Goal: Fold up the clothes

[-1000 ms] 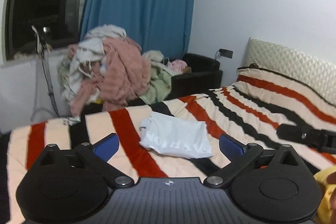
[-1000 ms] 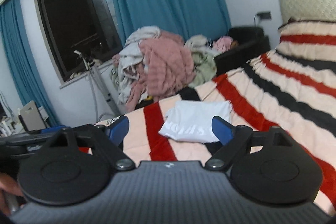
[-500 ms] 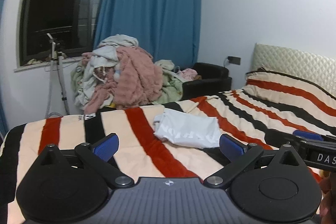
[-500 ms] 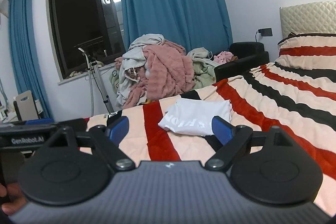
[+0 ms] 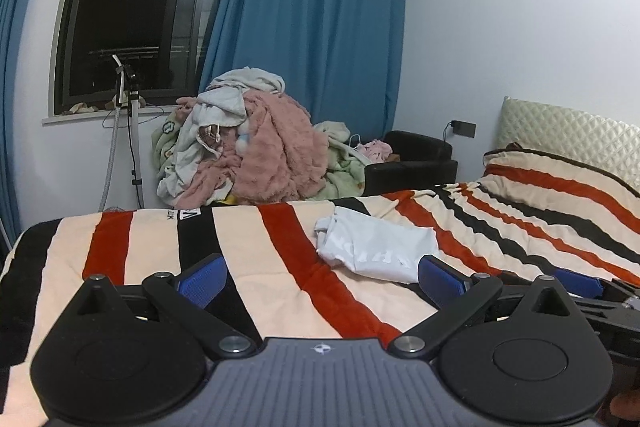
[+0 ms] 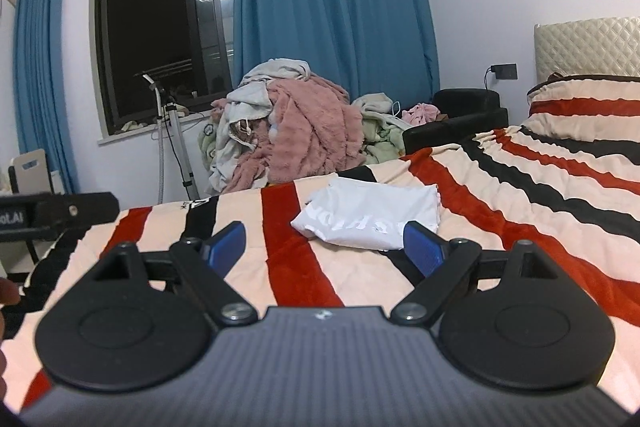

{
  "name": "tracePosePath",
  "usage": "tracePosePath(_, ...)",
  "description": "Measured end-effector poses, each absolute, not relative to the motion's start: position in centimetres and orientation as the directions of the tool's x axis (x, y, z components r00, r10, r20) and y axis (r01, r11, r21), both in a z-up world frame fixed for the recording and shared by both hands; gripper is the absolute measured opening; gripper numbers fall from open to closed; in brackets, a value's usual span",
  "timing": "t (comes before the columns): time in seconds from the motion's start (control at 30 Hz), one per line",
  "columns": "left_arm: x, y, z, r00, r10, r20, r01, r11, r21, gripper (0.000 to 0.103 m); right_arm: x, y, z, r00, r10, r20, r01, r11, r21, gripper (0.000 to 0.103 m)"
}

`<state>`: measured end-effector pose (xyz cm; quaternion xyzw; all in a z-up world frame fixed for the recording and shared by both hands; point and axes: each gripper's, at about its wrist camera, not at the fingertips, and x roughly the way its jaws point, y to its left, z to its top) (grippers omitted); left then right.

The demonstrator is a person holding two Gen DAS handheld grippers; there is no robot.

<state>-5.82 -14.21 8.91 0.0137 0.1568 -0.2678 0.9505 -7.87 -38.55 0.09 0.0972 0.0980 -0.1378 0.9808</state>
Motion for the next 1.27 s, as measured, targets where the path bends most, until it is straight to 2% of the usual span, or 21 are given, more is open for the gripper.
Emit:
tracePosePath(0.63, -4.7, -15.1, 6.9, 0.821, -0.455, -0.346, 0.479, 0.878, -0.017, 0.103, -7.1, -38.6, -1.0, 0.925, -0.283, -0.255, 0.330, 0.929, 0.166, 0.087)
tracePosePath(1.27, -5.7, -15.5, 6.8, 0.827, -0.455, -0.329, 0.483, 0.876, 0.004, 0.103, -7.0, -38.5, -1.0, 0.923, -0.286, -0.257, 0.333, 0.929, 0.161, 0.087)
